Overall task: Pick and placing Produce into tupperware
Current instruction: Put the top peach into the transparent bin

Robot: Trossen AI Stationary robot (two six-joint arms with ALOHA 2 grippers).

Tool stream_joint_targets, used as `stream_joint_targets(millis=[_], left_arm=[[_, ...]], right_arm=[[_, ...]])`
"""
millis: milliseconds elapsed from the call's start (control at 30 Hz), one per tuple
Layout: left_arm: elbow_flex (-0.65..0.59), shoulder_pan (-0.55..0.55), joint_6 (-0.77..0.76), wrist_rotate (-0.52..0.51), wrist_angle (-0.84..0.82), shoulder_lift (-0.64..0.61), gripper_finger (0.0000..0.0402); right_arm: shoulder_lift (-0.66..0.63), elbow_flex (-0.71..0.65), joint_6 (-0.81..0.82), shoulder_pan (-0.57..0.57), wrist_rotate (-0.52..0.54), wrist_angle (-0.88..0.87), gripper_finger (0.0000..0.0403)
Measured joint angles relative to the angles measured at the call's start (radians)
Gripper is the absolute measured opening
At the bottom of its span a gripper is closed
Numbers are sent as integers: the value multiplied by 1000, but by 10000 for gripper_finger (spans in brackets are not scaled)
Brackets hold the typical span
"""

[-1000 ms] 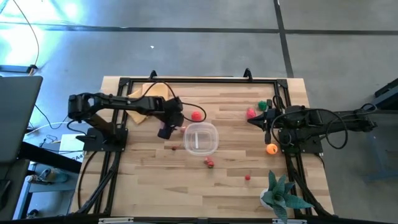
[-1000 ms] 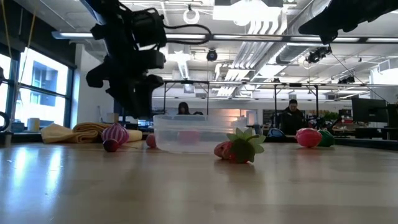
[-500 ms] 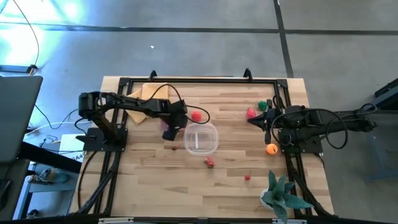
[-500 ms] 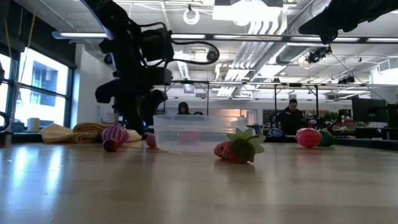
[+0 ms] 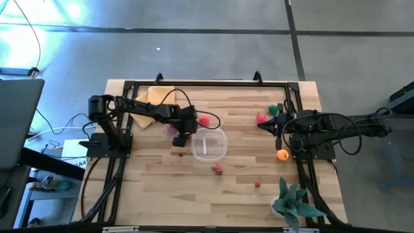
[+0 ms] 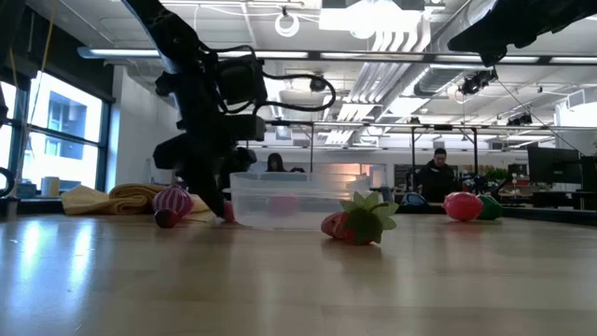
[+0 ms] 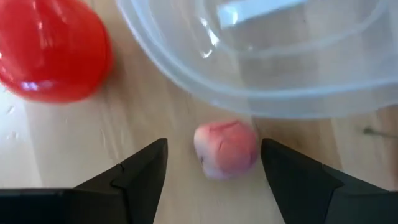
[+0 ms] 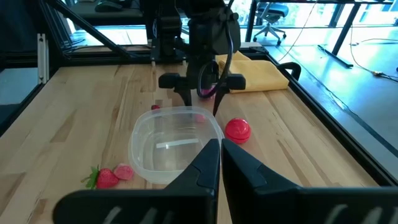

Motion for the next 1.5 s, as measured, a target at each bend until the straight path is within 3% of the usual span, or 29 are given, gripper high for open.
stream_joint_targets(millis=[967,1500], left_arm=[[0,0,11,32,-12,11,246],[0,0,20,35,-9,11,128]], right_arm=[[0,0,0,0,0,0,9],[0,0,0,0,0,0,9]])
